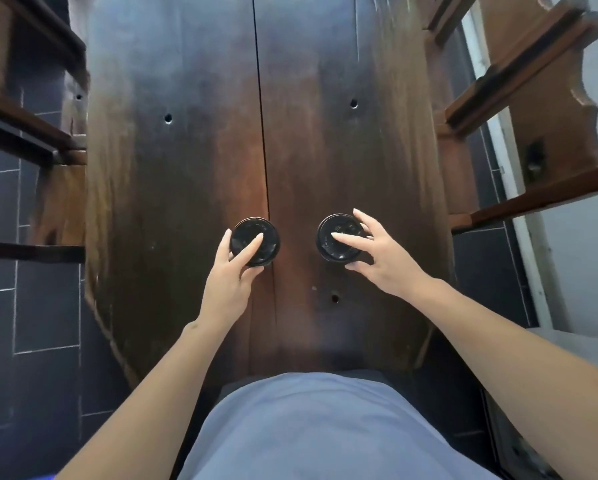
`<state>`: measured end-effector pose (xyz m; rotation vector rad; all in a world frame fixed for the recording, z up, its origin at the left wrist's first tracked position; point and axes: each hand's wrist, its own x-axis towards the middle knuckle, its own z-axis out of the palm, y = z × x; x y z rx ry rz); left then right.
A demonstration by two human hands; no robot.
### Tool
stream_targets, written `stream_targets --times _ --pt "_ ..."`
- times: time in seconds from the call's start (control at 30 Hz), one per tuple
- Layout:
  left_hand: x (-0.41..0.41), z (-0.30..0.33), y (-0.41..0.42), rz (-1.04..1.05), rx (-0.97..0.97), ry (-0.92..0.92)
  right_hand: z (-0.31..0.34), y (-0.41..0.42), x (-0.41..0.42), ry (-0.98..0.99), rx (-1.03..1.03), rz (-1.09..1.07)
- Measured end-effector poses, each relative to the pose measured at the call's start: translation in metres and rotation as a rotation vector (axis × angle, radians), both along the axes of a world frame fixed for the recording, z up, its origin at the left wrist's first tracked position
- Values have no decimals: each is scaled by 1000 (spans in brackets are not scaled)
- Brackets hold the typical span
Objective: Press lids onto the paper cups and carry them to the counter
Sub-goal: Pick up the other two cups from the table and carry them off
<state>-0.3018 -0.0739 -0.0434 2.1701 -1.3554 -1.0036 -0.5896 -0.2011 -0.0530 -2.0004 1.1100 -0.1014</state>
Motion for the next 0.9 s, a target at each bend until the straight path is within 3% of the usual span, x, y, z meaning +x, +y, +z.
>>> stream_targets --times 0.4,0.9 --pt "13 -17 -51 40 -55 110 -21 -40 37 -26 -4 -1" --pt "33 -50 -110 57 -14 204 -41 -83 66 -117 161 -204"
